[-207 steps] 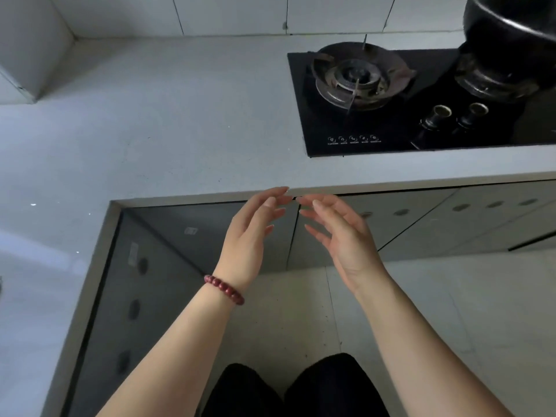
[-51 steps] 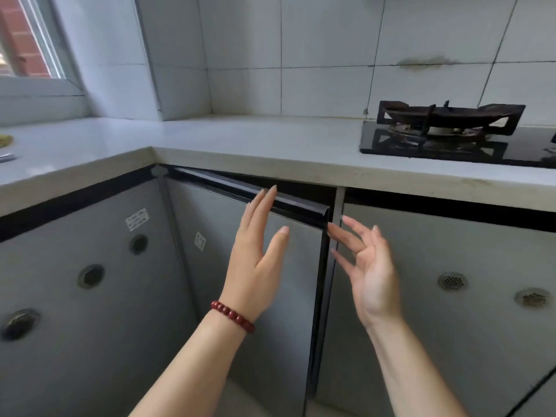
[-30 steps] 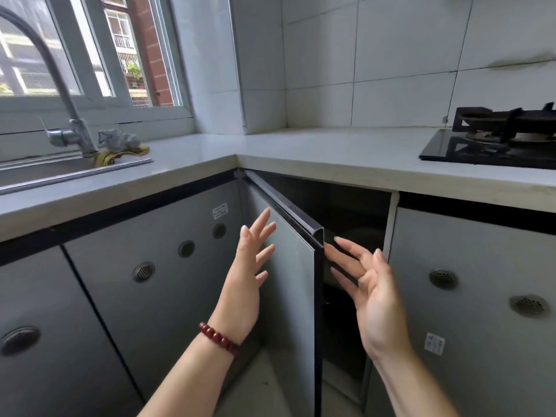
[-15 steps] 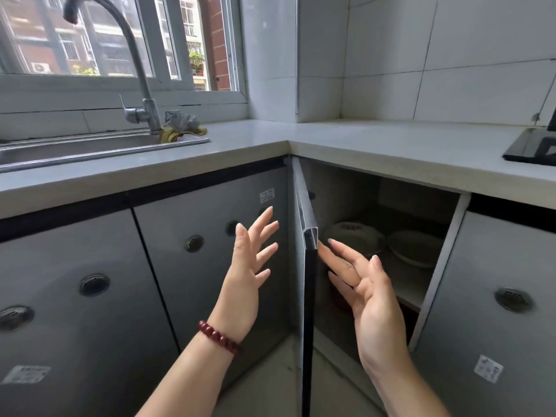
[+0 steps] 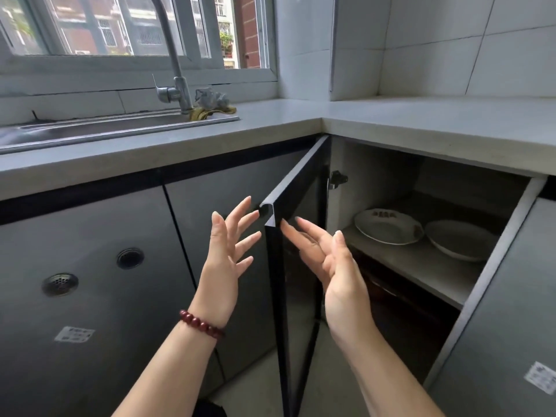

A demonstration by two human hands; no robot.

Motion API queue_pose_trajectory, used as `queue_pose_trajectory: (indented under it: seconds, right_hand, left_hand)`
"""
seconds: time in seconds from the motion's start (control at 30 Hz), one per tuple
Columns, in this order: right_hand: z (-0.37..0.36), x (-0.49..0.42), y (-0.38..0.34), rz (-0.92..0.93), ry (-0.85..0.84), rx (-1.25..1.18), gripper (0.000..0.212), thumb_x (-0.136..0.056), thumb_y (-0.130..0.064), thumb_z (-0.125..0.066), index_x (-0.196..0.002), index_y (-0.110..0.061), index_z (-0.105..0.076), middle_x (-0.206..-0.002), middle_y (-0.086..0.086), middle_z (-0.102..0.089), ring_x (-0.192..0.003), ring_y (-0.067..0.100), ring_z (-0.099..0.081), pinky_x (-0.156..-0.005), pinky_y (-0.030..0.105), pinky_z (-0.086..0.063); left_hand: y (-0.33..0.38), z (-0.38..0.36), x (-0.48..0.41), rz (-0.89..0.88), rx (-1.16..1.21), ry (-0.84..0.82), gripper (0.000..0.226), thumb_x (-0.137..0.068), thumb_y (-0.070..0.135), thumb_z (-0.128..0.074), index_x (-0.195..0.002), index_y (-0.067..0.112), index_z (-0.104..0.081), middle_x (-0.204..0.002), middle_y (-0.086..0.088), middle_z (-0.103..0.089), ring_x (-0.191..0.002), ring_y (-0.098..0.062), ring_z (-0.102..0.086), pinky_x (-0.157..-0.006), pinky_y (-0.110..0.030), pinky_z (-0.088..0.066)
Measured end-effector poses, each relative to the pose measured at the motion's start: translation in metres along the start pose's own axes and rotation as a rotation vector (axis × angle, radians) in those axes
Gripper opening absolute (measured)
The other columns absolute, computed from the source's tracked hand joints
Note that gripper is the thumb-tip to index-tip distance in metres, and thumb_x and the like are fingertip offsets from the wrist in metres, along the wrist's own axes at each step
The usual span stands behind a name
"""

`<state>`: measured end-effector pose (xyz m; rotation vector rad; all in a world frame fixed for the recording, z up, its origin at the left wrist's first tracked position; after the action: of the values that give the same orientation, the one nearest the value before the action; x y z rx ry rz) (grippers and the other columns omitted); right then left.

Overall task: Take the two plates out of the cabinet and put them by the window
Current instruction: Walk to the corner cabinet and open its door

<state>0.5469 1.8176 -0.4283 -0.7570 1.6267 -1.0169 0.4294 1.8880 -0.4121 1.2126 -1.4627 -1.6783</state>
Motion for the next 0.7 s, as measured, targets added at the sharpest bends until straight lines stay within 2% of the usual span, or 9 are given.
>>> queue_pose_trajectory:
  seconds: [0.13,0.33,0.43,0.53,0.6,0.7]
  right_hand:
    - [-0.012,-0.010,0.004,-0.007,-0.032,-0.004,0.054,-0.097,-0.047,-0.011,-0.127,-0.031,-0.053,-0.120,-0.016,-0.067,-0.130,0.002,-0.044,-0.114,0.046,-0.020]
    - [-0.029,-0.023,0.006,-0.044,-0.068,-0.004,0.049,-0.097,-0.045,-0.011,-0.119,-0.039,-0.054,-0.117,-0.021,-0.067,-0.127,-0.005,-0.044,-0.115,0.040,-0.022]
    - [-0.039,-0.032,0.008,-0.055,-0.092,0.013,0.050,-0.096,-0.045,-0.012,-0.106,-0.050,-0.061,-0.118,-0.023,-0.066,-0.126,-0.008,-0.042,-0.115,0.037,-0.022]
    - [-0.050,-0.041,0.011,-0.070,-0.114,0.049,0.051,-0.096,-0.046,-0.012,-0.096,-0.064,-0.060,-0.122,-0.023,-0.063,-0.127,-0.008,-0.041,-0.116,0.038,-0.022]
    - [-0.054,-0.046,0.016,-0.077,-0.113,0.050,0.049,-0.095,-0.047,-0.012,-0.102,-0.059,-0.059,-0.123,-0.023,-0.063,-0.128,-0.007,-0.040,-0.116,0.039,-0.022]
    - [-0.055,-0.053,0.024,-0.074,-0.109,0.049,0.052,-0.094,-0.048,-0.013,-0.126,-0.036,-0.052,-0.122,-0.023,-0.064,-0.129,-0.005,-0.041,-0.115,0.041,-0.023]
  left_hand:
    - [-0.003,0.013,-0.001,-0.003,-0.017,0.035,0.065,-0.075,0.074,-0.014,-0.125,0.050,-0.048,-0.130,0.022,-0.055,-0.119,-0.007,-0.051,-0.106,-0.045,-0.031]
    - [-0.008,0.027,-0.003,-0.005,-0.028,0.059,0.065,-0.077,0.071,-0.012,-0.128,0.048,-0.046,-0.138,0.013,-0.049,-0.125,-0.013,-0.049,-0.109,-0.050,-0.028]
    - [-0.010,0.035,-0.006,-0.008,-0.032,0.087,0.066,-0.077,0.071,-0.013,-0.130,0.047,-0.045,-0.139,0.010,-0.048,-0.125,-0.014,-0.048,-0.110,-0.051,-0.026]
    - [-0.014,0.047,-0.009,-0.008,-0.041,0.129,0.066,-0.077,0.071,-0.014,-0.130,0.045,-0.045,-0.137,0.012,-0.050,-0.124,-0.012,-0.048,-0.109,-0.050,-0.027]
    - [-0.016,0.054,-0.011,-0.010,-0.043,0.147,0.064,-0.078,0.071,-0.014,-0.127,0.047,-0.047,-0.132,0.017,-0.054,-0.120,-0.008,-0.052,-0.109,-0.049,-0.028]
    - [-0.018,0.059,-0.013,-0.022,-0.053,0.154,0.063,-0.077,0.071,-0.015,-0.126,0.047,-0.048,-0.130,0.022,-0.055,-0.116,-0.004,-0.054,-0.108,-0.046,-0.029]
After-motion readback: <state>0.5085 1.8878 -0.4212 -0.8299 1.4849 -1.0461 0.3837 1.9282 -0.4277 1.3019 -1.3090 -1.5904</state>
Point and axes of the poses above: each hand's wrist, its own x-axis away from the middle knuckle, its own z-axis out of the back of the hand, y = z × x, the point moved 7 cm from there along -x, towards the middle knuckle
